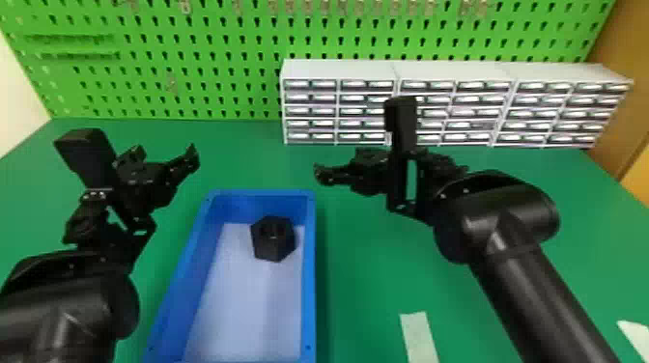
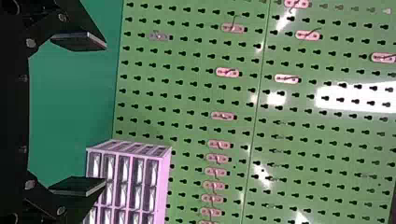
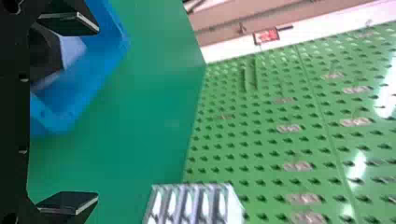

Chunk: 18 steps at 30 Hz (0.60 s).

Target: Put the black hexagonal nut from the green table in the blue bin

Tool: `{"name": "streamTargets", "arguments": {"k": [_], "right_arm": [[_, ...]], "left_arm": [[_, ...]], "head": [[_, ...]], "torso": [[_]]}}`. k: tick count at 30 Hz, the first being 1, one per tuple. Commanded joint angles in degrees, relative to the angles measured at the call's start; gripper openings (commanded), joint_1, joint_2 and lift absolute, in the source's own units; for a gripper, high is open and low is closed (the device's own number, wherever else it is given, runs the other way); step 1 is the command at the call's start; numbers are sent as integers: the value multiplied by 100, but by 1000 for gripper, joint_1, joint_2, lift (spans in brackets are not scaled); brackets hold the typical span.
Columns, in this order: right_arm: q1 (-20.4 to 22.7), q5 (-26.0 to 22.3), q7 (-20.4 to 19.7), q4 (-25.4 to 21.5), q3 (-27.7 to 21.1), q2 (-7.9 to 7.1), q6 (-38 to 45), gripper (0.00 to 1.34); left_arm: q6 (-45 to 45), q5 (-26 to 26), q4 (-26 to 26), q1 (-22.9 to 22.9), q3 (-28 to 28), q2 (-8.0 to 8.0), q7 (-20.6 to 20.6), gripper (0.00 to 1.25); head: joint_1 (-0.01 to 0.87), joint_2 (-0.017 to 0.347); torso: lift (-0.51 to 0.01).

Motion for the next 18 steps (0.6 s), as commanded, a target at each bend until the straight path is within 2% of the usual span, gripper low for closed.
{"name": "streamTargets", "arguments": {"k": [1, 11, 18], "right_arm": [[113, 199, -34, -149, -350, 22, -232, 1273], [403, 542, -412, -738, -1035, 31, -408, 1272], [667, 586, -649, -1089, -1563, 75, -399, 1266]], "left_arm": [[0, -13, 0, 8, 2, -15, 0, 1005], [0, -22, 0, 8, -6, -15, 0, 1005], [0, -13, 0, 8, 2, -15, -9, 1005]], "head": [[686, 51], [686, 51], [686, 51]], "torso": [[-97], [-97], [-97]]}}
